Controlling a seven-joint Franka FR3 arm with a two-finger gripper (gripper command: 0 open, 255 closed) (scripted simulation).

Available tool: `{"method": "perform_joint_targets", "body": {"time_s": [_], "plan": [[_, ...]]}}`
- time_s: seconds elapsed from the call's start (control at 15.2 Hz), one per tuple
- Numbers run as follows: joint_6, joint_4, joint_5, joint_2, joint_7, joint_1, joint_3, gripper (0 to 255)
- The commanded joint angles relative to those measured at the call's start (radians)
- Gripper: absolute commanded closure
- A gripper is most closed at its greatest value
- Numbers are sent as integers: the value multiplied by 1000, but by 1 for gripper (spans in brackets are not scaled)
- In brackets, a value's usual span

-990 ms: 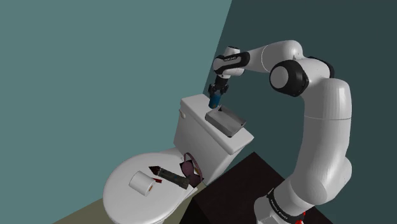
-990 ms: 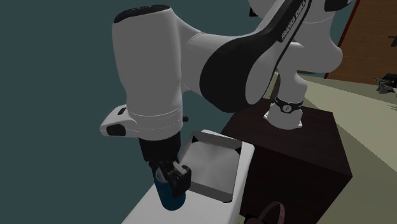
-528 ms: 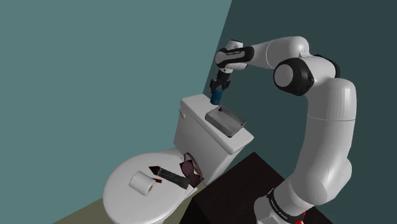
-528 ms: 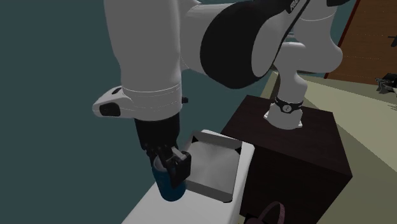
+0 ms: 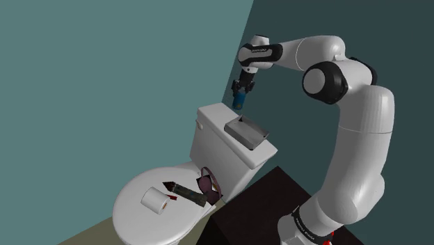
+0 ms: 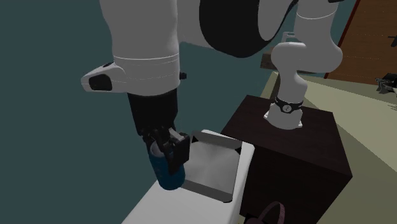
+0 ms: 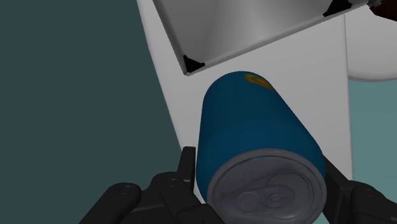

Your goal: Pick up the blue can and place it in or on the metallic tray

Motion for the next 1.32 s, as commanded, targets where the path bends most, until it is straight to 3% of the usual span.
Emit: {"method": "perform_joint_targets", "body": {"time_s": [0.0,0.26,0.92,1.06,1.25], "plan": [[-25,17,-3,-9,2,0,-1,255],[-69,50,-6,-21,4,0,-3,255],[53,-493,-110,-453,24,43,-34,255],[59,-577,-134,-534,33,43,-36,255],[99,-603,-130,-520,30,42,-36,255]]}}
